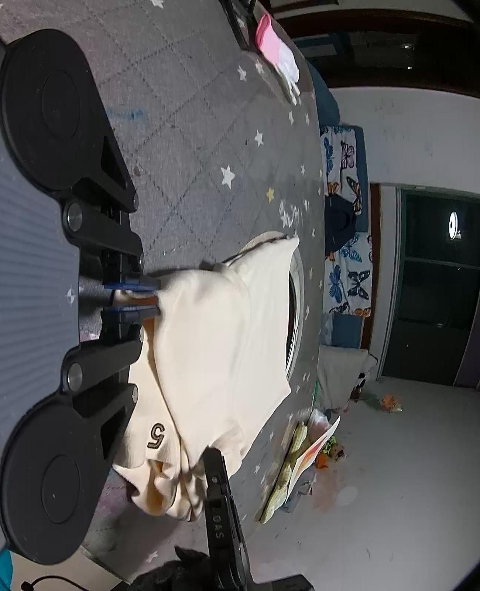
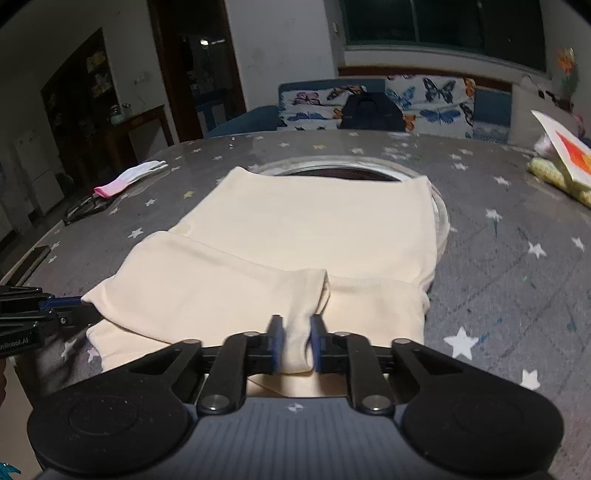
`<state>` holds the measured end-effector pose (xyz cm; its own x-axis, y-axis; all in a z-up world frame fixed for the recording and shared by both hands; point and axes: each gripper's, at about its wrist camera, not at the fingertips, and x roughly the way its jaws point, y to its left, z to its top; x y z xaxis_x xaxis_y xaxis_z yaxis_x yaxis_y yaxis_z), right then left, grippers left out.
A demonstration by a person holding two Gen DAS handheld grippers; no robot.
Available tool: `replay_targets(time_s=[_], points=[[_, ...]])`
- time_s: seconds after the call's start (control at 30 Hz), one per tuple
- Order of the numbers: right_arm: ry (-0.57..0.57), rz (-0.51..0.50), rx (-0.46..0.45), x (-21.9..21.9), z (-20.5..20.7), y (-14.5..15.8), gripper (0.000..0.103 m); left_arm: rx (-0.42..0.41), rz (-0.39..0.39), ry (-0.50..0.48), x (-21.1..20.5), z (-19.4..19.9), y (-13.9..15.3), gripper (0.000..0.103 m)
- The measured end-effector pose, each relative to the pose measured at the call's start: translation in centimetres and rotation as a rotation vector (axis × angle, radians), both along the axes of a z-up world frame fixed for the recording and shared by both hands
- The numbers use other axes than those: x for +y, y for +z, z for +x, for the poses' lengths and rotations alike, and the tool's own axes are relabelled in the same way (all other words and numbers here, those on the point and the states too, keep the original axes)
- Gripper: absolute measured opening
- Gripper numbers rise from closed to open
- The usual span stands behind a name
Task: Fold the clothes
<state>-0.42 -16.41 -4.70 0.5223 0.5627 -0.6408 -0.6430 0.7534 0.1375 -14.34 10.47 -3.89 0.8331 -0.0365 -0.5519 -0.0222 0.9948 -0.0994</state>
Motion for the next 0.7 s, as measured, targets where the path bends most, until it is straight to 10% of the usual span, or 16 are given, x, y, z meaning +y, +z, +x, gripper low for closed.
replay_targets(time_s=[0.33,0.7], points=[[0.003,-0.017,-0.195,-0.8,-2.2,4.4,0.006,-0.045,0.067,-0.012,-1.0,-1.5,1.4,0.002],[-0.005,-0.054,-0.138,-1.6,-1.7,2.2,0.014,-0.014,0.090,-0.085,-1.0,-0.9,2.1,0.003]])
